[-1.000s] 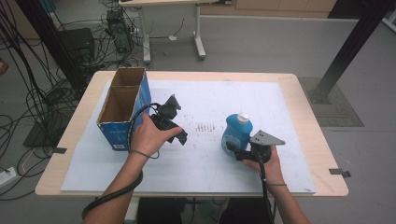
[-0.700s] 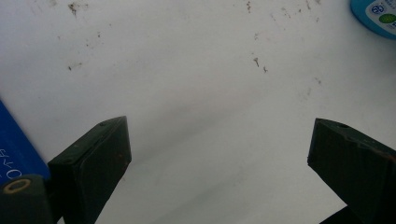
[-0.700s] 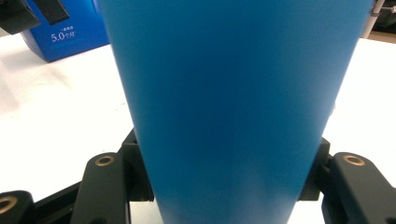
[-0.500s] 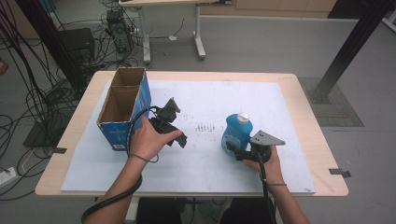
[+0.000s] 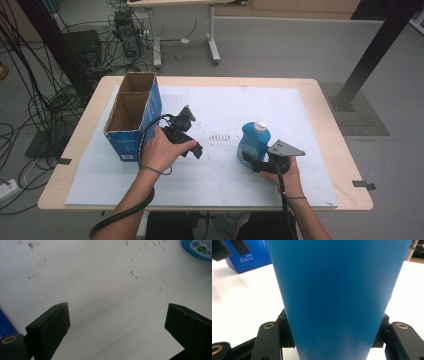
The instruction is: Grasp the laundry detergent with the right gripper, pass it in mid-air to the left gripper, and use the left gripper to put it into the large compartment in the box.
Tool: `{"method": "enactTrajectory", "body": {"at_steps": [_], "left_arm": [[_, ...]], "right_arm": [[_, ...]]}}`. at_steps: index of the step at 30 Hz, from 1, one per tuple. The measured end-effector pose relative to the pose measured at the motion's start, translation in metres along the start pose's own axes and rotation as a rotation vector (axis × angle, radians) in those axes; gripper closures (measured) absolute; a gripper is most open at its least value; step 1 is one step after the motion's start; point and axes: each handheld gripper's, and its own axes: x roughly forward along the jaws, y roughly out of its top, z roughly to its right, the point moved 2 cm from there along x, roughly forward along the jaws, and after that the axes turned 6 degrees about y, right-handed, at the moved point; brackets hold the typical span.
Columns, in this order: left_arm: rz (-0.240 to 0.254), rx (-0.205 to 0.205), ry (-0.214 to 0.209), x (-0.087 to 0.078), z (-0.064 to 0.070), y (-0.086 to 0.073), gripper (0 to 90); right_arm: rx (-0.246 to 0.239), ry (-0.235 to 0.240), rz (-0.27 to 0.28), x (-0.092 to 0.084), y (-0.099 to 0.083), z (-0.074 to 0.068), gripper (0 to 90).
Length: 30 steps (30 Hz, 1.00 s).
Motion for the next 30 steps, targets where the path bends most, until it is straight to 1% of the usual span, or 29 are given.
{"method": "enactTrajectory", "body": {"at_steps": [7,30], "left_arm": [[-0.001,-0.001,-0.003,0.0020,0.0004,0.0001,6.5],[0.005,0.004,0.004,-0.0003,0.0024,-0.0001,6.7]], "right_arm": [[0.000,0.000,-0.001,0.0000,0.0002,0.0001,39.9],[0.000,0.000,0.002,0.0000,-0.0007,-0.0005,40.1]]}}
